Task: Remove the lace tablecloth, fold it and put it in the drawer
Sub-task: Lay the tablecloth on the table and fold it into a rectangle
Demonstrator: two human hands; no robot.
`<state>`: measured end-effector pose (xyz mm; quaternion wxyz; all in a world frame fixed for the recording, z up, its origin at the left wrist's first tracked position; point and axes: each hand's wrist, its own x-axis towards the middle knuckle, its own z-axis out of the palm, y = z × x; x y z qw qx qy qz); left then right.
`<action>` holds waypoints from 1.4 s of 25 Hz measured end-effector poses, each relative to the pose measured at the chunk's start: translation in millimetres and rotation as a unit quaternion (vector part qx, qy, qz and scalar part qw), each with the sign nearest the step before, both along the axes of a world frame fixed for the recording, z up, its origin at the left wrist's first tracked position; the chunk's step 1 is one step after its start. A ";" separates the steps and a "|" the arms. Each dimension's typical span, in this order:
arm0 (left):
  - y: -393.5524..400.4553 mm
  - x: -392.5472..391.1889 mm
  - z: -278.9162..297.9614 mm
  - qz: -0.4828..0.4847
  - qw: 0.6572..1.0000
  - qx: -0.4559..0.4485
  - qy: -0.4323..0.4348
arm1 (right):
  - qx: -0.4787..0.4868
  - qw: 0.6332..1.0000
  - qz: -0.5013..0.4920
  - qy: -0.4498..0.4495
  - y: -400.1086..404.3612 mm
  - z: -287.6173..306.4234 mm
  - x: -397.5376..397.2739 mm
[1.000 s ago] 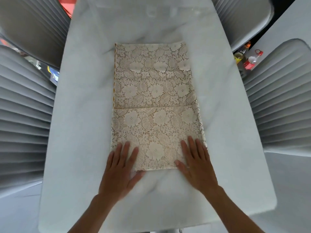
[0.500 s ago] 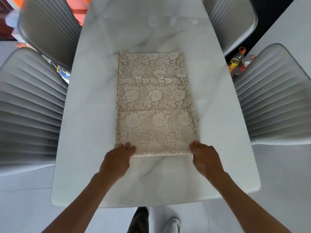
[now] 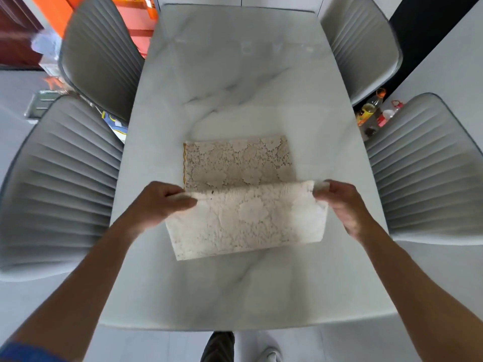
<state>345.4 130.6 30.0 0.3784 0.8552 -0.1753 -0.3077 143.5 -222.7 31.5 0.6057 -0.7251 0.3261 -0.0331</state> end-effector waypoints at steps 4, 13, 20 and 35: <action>-29.4 49.2 -42.0 0.163 0.979 -0.091 0.084 | 0.006 0.998 -0.069 -0.010 -9.3 -39.3 74.6; -36.2 51.6 -110.3 0.257 0.954 -0.059 0.140 | 0.032 0.987 -0.066 0.141 -13.2 -96.7 89.4; -4.6 -26.3 -117.5 0.299 0.948 -0.007 0.110 | -0.038 0.979 -0.028 0.199 -7.1 -110.2 55.5; -22.0 -47.3 -76.7 0.248 0.952 -0.137 0.114 | 0.167 0.984 -0.006 -0.055 -14.5 -56.6 8.9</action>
